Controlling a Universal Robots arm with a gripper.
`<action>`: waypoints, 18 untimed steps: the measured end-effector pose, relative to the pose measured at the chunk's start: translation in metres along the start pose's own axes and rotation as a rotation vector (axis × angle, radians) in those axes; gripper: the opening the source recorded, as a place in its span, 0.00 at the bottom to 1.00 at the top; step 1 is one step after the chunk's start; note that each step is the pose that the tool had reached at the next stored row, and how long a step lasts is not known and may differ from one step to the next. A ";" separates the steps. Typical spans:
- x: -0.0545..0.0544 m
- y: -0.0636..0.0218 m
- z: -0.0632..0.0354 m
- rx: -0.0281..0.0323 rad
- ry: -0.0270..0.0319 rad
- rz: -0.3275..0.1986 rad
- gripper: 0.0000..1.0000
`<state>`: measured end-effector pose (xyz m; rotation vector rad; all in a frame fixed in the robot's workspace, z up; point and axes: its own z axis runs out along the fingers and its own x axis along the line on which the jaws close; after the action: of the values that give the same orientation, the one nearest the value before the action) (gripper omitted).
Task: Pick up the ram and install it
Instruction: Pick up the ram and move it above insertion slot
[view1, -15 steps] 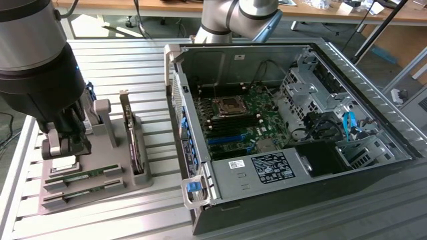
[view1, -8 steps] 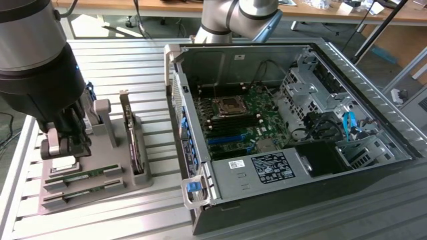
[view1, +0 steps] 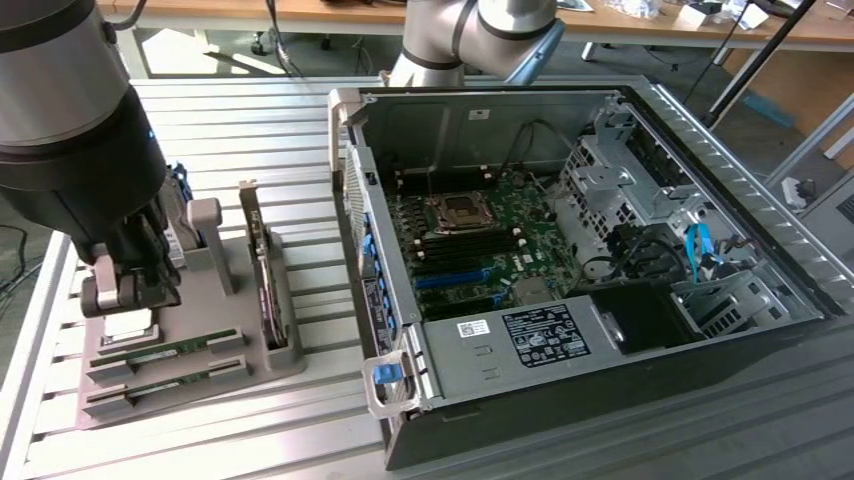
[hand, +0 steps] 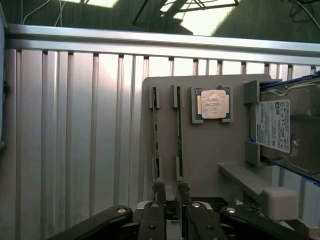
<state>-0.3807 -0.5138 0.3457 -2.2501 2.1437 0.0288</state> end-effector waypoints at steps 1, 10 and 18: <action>0.000 0.0030 0.0002 0.0001 -0.0001 0.000 0.24; -0.001 0.0198 0.0005 0.0000 -0.0001 0.000 0.24; -0.001 0.0199 0.0045 -0.0001 0.0000 0.000 0.24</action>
<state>-0.4005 -0.5137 0.3410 -2.2505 2.1433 0.0289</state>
